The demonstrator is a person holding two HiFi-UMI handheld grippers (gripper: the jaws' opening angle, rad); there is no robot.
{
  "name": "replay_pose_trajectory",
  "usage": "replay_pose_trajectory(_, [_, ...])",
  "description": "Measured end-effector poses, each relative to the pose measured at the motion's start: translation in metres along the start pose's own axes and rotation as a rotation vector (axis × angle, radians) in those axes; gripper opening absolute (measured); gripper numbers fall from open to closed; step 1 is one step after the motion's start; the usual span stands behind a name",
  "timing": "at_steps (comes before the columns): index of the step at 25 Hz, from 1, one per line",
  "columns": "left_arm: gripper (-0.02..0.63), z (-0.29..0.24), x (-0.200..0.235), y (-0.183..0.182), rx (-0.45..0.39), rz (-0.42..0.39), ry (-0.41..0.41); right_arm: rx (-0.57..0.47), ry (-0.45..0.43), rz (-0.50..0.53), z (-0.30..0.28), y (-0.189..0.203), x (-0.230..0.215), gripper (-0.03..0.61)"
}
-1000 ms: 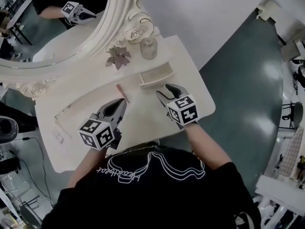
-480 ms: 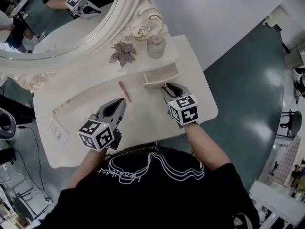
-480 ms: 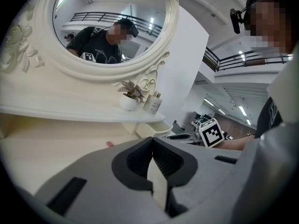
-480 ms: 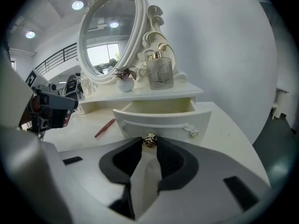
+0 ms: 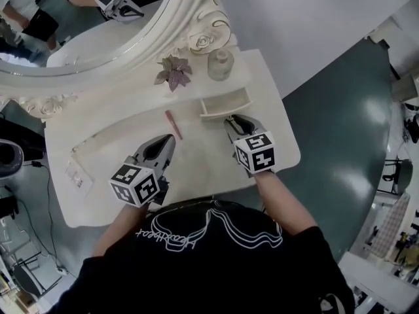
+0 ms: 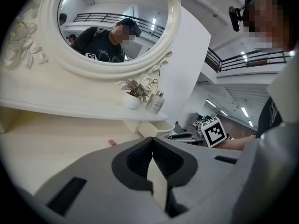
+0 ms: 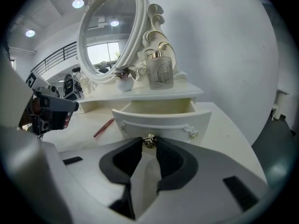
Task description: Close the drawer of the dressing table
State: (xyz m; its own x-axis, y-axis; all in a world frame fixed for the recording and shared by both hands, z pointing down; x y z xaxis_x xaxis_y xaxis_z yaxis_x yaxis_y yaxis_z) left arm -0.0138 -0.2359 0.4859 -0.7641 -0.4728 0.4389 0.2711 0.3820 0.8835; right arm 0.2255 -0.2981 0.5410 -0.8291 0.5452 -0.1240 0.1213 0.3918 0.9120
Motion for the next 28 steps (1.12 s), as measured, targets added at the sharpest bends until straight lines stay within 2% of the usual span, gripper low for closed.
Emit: replay_pose_trajectory(28, [0.005, 0.021, 0.014, -0.013, -0.055, 0.019, -0.061, -0.003, -0.014, -0.012, -0.046, -0.024, -0.017, 0.101])
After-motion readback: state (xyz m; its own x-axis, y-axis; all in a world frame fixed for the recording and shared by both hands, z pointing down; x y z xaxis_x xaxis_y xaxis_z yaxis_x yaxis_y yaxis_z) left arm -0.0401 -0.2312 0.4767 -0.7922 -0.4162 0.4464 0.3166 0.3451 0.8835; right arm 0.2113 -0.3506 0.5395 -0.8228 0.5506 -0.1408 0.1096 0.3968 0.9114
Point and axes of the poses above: the fingertips, and each gripper's own axes: z backward along the fingers, x to its left, y out of its underside, the point moved 7 cm from there along z, backward along the fingers, and after that the axes turned 14 degrees about -x, right-handed, at the moved point
